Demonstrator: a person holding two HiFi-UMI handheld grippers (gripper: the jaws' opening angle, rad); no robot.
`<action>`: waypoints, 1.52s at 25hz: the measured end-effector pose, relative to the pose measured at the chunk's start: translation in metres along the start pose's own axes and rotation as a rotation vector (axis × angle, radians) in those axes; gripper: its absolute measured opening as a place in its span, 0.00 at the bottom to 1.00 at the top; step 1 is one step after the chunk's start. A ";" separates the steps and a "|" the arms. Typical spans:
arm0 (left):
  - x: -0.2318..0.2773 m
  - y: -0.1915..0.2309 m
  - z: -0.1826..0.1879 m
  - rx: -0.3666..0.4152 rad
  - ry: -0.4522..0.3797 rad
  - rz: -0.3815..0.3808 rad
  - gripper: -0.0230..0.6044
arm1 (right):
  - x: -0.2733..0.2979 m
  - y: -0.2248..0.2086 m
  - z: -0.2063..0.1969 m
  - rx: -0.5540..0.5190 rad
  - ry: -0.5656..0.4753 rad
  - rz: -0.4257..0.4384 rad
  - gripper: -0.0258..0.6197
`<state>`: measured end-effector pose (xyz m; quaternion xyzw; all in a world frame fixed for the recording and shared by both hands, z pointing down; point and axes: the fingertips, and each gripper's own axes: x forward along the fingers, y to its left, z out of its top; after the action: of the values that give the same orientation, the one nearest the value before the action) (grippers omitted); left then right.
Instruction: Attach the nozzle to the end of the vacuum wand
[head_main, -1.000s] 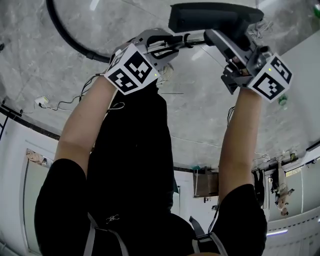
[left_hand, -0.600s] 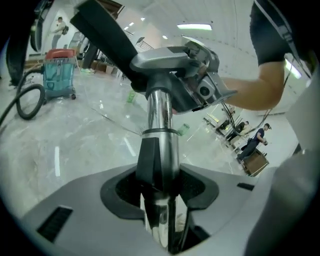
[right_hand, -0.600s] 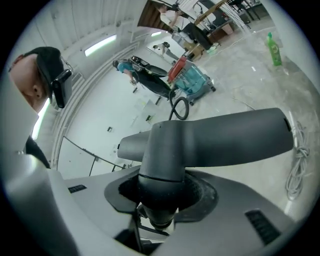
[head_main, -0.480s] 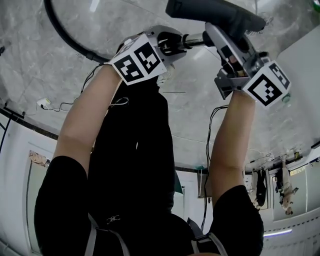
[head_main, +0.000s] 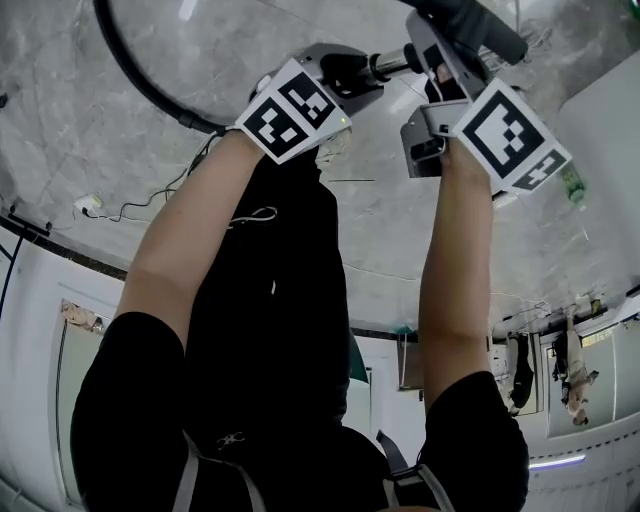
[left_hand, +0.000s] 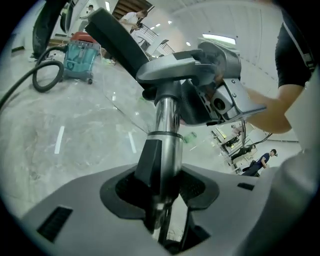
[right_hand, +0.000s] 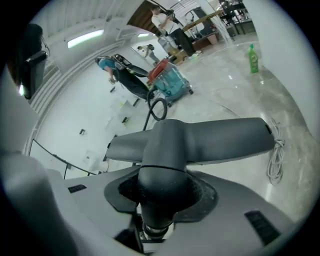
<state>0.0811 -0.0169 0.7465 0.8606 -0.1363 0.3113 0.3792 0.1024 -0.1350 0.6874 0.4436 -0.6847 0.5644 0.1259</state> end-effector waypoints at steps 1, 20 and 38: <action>0.000 -0.002 -0.002 0.000 0.009 -0.009 0.33 | 0.000 -0.002 -0.003 0.009 0.009 -0.032 0.30; 0.004 -0.010 -0.009 0.047 0.038 -0.129 0.33 | 0.014 -0.011 -0.027 0.015 0.070 -0.186 0.28; 0.012 -0.011 0.000 0.099 -0.075 -0.068 0.33 | -0.023 -0.014 -0.024 0.153 0.160 -0.205 0.30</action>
<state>0.0954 -0.0094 0.7486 0.8935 -0.1057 0.2723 0.3411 0.1182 -0.1026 0.6886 0.4732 -0.5783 0.6328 0.2030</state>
